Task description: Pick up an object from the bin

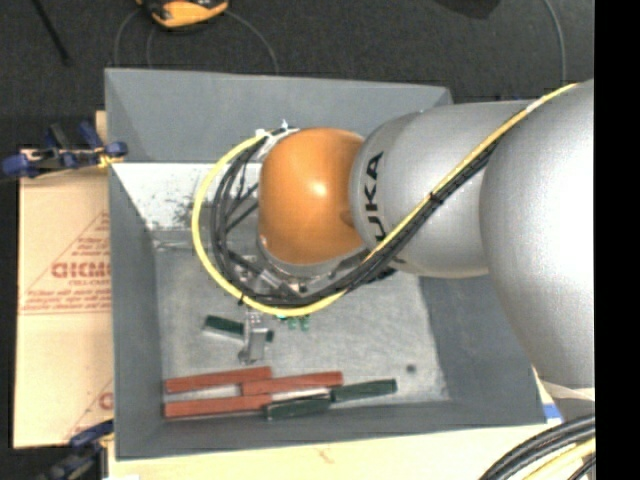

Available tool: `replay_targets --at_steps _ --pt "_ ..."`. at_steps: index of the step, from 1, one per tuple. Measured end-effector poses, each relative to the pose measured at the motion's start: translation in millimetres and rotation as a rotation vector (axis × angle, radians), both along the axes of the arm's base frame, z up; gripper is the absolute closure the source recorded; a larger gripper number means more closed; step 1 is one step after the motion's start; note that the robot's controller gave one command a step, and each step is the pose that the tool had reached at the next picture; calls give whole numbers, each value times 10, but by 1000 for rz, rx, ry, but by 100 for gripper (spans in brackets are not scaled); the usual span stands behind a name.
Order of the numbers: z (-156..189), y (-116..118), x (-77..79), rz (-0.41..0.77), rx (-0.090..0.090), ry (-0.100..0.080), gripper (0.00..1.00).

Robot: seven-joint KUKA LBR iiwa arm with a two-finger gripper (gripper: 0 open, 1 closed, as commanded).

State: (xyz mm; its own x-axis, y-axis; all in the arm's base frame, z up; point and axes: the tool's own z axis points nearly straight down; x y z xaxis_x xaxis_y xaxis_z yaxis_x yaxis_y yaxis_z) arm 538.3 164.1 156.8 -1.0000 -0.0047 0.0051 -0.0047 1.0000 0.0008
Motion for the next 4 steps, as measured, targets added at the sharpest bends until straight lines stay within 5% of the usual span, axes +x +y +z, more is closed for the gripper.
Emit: replay_targets --at_steps 2,3,4 --pt "148 -11 11 51 -2 -2 0" --pt "142 -190 -17 204 3 -24 0" --pt "-308 -95 -92 329 -2 -6 0"
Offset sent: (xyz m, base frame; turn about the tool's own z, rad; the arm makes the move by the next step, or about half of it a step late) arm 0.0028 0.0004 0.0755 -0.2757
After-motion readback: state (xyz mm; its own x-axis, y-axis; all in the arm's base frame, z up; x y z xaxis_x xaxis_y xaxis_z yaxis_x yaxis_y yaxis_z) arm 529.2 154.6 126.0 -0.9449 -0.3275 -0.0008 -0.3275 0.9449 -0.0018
